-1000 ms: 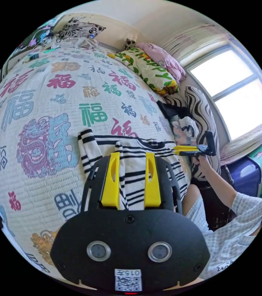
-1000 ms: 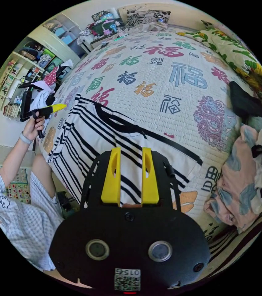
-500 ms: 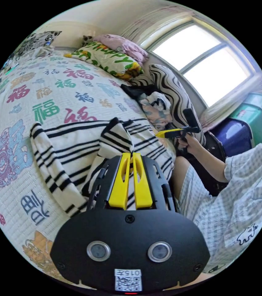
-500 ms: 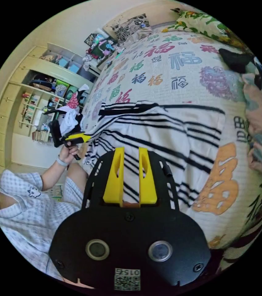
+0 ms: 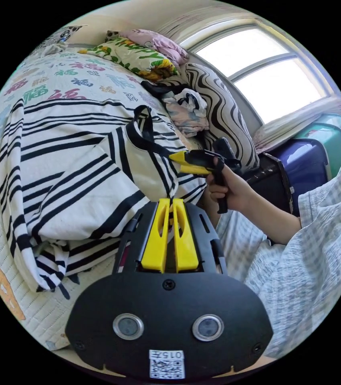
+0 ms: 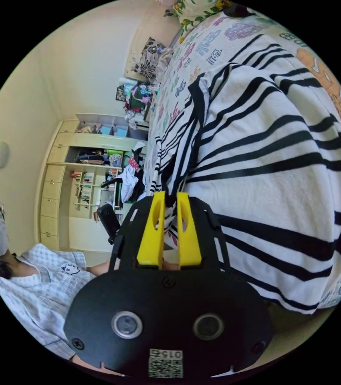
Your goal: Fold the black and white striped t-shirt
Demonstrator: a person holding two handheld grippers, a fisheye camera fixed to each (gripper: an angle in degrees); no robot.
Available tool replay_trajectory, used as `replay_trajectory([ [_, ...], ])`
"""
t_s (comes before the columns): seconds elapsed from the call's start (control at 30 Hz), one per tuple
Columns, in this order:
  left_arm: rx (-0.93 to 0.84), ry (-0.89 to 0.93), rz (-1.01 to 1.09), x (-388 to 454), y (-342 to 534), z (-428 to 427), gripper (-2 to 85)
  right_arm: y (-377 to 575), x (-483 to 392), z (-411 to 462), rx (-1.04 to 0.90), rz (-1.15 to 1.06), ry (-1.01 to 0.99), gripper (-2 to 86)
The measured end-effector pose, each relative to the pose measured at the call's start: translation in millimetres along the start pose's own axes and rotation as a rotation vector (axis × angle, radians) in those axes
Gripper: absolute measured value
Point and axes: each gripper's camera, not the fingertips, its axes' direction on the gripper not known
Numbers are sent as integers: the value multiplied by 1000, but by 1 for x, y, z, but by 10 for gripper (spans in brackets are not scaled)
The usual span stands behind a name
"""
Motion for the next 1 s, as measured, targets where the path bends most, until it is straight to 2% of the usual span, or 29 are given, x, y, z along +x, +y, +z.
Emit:
replay_trajectory([
  [0.13,-98,48,50,13,-6,7,59,10,-10,5,-25,-1,-17,19],
  [0.2,24,111,34,18,-19,-22,69,20,-23,5,-28,-30,9,14],
  [0.27,86,3,47,23,-45,-37,83,35,-38,3,-25,-63,61,11],
  [0.4,-44,-312,262,40,-139,7,114,57,-56,8,-39,-93,81,8],
  [0.53,-259,-364,424,56,-184,91,105,82,-80,21,-50,-118,91,7],
  [0.6,-356,-400,536,75,-185,132,68,94,-92,28,-55,-131,94,7],
  [0.7,-315,-407,606,101,-177,146,11,113,-113,41,-75,-161,110,7],
  [0.83,-298,-378,596,124,-164,137,-3,142,-149,50,-57,-206,155,6],
  [0.93,-118,-382,595,161,-140,78,-6,169,-190,47,-17,-267,267,6],
  [1.0,78,-388,564,196,-116,6,-7,186,-223,39,28,-319,333,5],
])
